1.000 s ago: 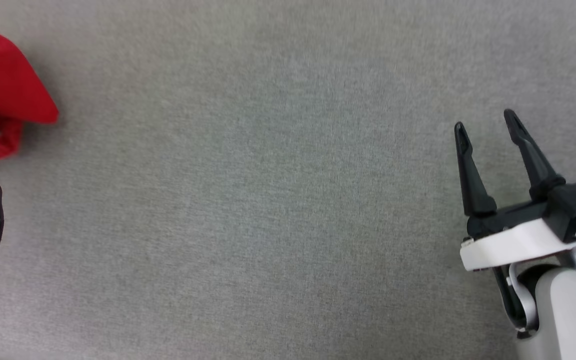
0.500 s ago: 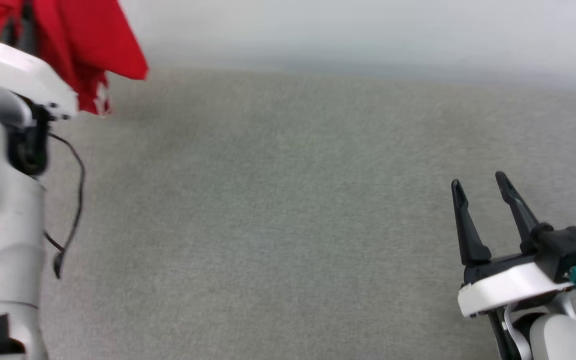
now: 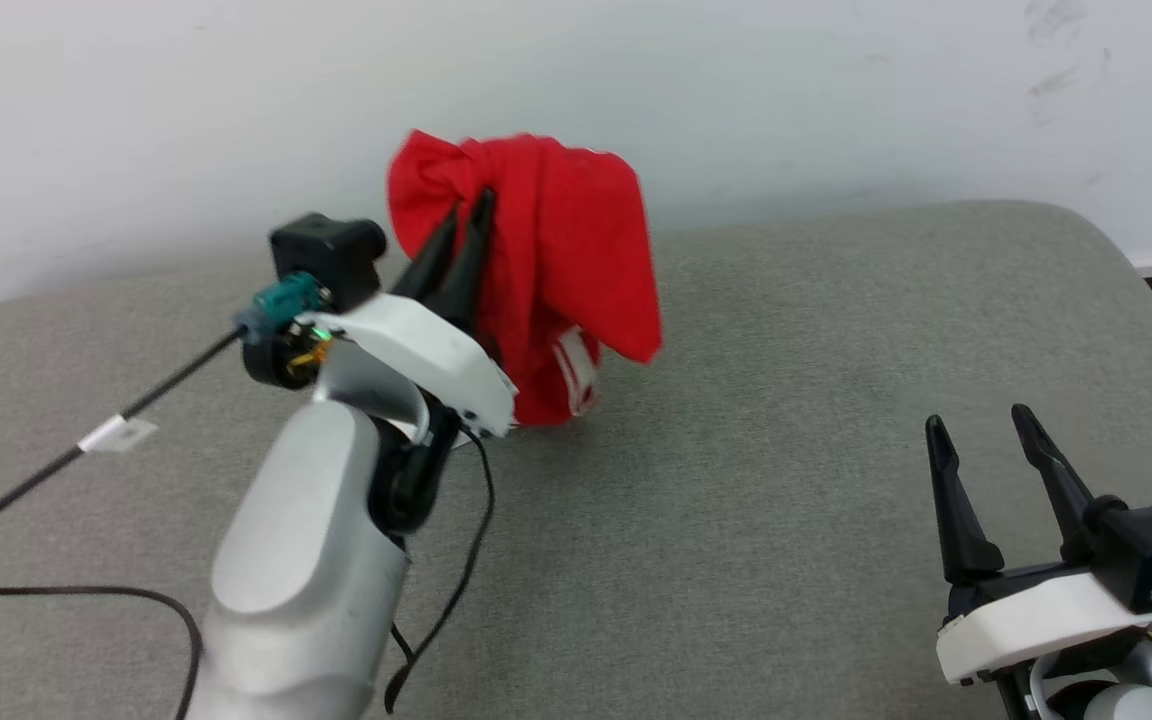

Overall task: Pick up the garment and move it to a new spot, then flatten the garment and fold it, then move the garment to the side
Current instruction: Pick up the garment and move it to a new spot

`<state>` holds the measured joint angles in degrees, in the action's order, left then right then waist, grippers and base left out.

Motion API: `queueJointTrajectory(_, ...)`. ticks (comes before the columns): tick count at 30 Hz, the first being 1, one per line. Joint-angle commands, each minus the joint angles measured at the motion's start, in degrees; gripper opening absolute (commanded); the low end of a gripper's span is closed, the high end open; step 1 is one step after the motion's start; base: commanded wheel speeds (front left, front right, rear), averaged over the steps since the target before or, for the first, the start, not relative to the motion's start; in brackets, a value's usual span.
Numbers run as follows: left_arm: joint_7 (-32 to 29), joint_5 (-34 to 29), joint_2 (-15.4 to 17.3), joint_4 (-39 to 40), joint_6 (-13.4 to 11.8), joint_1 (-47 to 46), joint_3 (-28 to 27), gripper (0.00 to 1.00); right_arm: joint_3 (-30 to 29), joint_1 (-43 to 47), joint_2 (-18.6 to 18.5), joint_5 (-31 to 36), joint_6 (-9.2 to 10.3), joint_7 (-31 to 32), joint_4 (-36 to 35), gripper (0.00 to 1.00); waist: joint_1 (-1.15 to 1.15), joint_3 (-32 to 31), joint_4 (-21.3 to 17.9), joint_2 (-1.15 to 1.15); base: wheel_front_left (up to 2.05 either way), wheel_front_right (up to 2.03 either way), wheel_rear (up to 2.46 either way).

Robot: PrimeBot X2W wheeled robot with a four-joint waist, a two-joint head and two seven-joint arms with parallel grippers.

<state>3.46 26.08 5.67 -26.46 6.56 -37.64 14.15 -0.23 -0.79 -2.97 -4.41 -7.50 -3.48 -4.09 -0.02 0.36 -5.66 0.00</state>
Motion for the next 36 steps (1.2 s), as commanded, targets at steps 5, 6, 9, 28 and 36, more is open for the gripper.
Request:
queueJointTrajectory(5,-0.4,1.4,-2.1,3.5,0.3,6.5,6.2,0.0,-0.3,0.9,0.1,-0.7,0.02,0.4,-1.5,1.0,0.02,1.9,-4.1,0.0,0.0,0.0,0.0)
queueJointTrajectory(6,-0.6,1.7,-2.2,3.5,0.3,7.7,7.7,0.0,-0.3,0.8,0.1,-0.6,0.02,0.4,-1.8,1.0,0.02,2.6,-4.3,0.0,0.0,0.0,0.0)
queueJointTrajectory(9,-1.9,3.8,-2.6,2.1,-0.1,12.1,11.8,0.0,0.1,0.2,0.1,-1.5,0.02,0.0,-1.9,1.0,0.02,4.9,-4.8,0.0,0.0,0.0,0.0)
queueJointTrajectory(28,10.7,1.3,-1.3,3.5,-4.0,19.7,18.5,1.0,-0.5,0.6,0.1,-1.7,0.02,-2.0,2.4,1.0,0.02,1.1,1.3,0.0,0.0,0.0,0.0)
queueJointTrajectory(36,11.7,0.0,2.8,7.8,-11.0,21.5,10.7,1.0,-2.2,2.9,0.1,-1.2,0.02,-0.7,0.4,1.0,0.02,-1.1,4.2,0.0,0.0,0.0,0.0)
